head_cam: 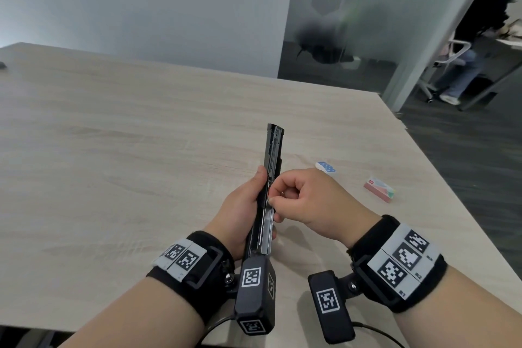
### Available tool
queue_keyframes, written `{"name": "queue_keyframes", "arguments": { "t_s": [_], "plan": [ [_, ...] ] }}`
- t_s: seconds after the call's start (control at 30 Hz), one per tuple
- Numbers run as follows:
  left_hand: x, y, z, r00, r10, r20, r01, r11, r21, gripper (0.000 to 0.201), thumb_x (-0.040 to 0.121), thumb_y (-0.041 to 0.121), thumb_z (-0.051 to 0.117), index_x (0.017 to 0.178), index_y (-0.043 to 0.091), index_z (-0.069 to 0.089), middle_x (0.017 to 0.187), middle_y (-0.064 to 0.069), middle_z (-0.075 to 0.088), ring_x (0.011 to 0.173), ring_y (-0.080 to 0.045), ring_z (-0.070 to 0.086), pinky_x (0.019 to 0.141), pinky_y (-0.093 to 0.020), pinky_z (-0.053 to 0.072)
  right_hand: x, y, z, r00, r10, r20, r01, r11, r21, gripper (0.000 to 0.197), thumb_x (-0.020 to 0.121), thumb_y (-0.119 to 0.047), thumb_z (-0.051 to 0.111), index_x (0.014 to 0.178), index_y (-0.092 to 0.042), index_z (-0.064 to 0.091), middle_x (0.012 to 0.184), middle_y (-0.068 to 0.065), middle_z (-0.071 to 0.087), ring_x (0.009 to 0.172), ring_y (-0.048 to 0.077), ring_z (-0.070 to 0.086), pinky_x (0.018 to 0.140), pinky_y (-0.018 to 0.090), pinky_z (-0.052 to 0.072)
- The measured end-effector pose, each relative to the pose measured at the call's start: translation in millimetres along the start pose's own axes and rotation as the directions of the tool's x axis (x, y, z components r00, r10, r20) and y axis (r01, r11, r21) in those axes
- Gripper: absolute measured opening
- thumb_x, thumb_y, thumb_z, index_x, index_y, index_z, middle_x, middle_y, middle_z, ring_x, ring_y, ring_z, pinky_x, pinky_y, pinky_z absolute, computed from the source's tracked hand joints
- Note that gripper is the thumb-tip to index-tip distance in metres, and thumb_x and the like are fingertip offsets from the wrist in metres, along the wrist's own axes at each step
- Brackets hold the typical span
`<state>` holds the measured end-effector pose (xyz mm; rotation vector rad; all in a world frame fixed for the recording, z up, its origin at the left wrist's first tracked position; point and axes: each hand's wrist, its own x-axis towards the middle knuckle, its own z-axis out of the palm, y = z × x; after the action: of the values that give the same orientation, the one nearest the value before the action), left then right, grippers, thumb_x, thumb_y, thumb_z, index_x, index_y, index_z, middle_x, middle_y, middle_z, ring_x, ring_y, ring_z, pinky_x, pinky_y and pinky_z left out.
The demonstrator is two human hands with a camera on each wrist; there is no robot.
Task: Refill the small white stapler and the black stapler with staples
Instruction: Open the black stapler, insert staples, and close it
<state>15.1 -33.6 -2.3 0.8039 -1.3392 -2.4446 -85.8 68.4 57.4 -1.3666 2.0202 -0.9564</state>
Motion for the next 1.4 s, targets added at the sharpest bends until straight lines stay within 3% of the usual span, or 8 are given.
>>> {"name": "queue_keyframes", "arguments": {
  "t_s": [0.17, 0.4, 0.57, 0.8, 1.0, 1.17, 1.27, 1.4],
  "plan": [
    [0, 0, -1, 1.0, -0.009, -0.012, 0.009, 1.0, -0.011, 0.067, 0.097, 0.068, 0.042, 0.071, 0.011, 0.064, 0.049, -0.007, 0.05, 0.034, -0.02, 0.043, 0.037, -0.022, 0.037, 2, 4, 3, 0.997, 0.012, -0.08, -0.022, 0.993, -0.117, 0.01, 0.086, -0.015, 0.068, 0.078, -0.02, 0.072, 0.045, -0.012, 0.053, 0.045, 0.0, 0.049, 0.058, 0.02, 0.042],
    [0, 0, 1, 0.999, 0.003, -0.048, -0.005, 0.999, -0.041, 0.064, 0.097, 0.065, 0.047, 0.065, 0.011, 0.059, 0.045, -0.006, 0.045, 0.032, -0.019, 0.041, 0.035, -0.022, 0.036, -2, 4, 6, 0.998, -0.013, -0.062, 0.0, 0.981, -0.195, 0.009, 0.086, -0.023, 0.067, 0.079, -0.025, 0.073, 0.067, 0.0, 0.072, 0.055, 0.005, 0.05, 0.063, 0.031, 0.048],
    [1, -1, 0, 0.999, 0.002, -0.046, -0.003, 1.0, -0.026, 0.063, 0.096, 0.066, 0.047, 0.068, 0.011, 0.057, 0.044, -0.005, 0.045, 0.03, -0.02, 0.042, 0.034, -0.022, 0.036, -5, 5, 7, 0.996, -0.037, -0.085, 0.018, 0.975, -0.22, 0.009, 0.086, -0.023, 0.07, 0.078, -0.024, 0.071, 0.051, -0.011, 0.052, 0.054, 0.006, 0.051, 0.06, 0.027, 0.043],
    [0, -1, -2, 0.99, 0.061, 0.128, -0.047, 0.993, -0.107, 0.053, 0.1, 0.06, 0.042, 0.097, 0.013, 0.065, 0.067, -0.002, 0.057, 0.044, -0.013, 0.051, 0.038, -0.023, 0.04, 7, 19, 3, 0.912, 0.196, -0.36, -0.062, 0.934, 0.352, 0.016, 0.096, -0.03, 0.066, 0.095, -0.014, 0.067, 0.074, 0.0, 0.06, 0.064, 0.009, 0.05, 0.063, 0.025, 0.043],
    [-3, -3, -2, 0.966, 0.033, 0.257, -0.033, 0.999, -0.001, 0.057, 0.094, 0.063, 0.042, 0.088, 0.009, 0.059, 0.059, -0.003, 0.056, 0.041, -0.013, 0.05, 0.037, -0.022, 0.04, 24, 11, -1, 0.931, 0.351, -0.102, -0.139, 0.599, 0.789, 0.037, 0.104, -0.045, 0.049, 0.108, -0.016, 0.071, 0.095, 0.003, 0.076, 0.077, 0.017, 0.065, 0.07, 0.032, 0.049],
    [0, -4, -4, 0.981, 0.051, 0.187, -0.04, 0.997, -0.064, 0.053, 0.093, 0.063, 0.049, 0.097, 0.014, 0.071, 0.071, -0.008, 0.06, 0.048, -0.018, 0.05, 0.041, -0.024, 0.041, 30, 10, -4, 0.94, 0.238, -0.243, -0.02, 0.751, 0.66, 0.02, 0.106, -0.032, 0.051, 0.106, -0.019, 0.067, 0.097, 0.0, 0.08, 0.089, 0.021, 0.068, 0.083, 0.043, 0.048],
    [1, -5, -1, 0.987, 0.072, 0.142, -0.059, 0.994, -0.096, 0.047, 0.103, 0.052, 0.044, 0.122, 0.014, 0.064, 0.083, -0.009, 0.071, 0.053, -0.017, 0.06, 0.042, -0.025, 0.044, 30, 10, -9, 0.902, 0.192, -0.386, 0.07, 0.818, 0.57, 0.014, 0.106, -0.029, 0.051, 0.104, -0.028, 0.065, 0.104, -0.006, 0.081, 0.093, 0.013, 0.07, 0.08, 0.037, 0.045],
    [2, -5, 3, 0.994, 0.073, 0.085, -0.066, 0.995, -0.073, 0.041, 0.108, 0.043, 0.038, 0.112, 0.009, 0.061, 0.08, -0.009, 0.069, 0.053, -0.018, 0.06, 0.038, -0.026, 0.042, 28, 16, -13, 0.851, 0.047, -0.524, 0.216, 0.877, 0.429, 0.019, 0.098, -0.013, 0.065, 0.101, -0.031, 0.07, 0.103, -0.006, 0.08, 0.094, 0.005, 0.071, 0.078, 0.027, 0.052]
  ]
}}
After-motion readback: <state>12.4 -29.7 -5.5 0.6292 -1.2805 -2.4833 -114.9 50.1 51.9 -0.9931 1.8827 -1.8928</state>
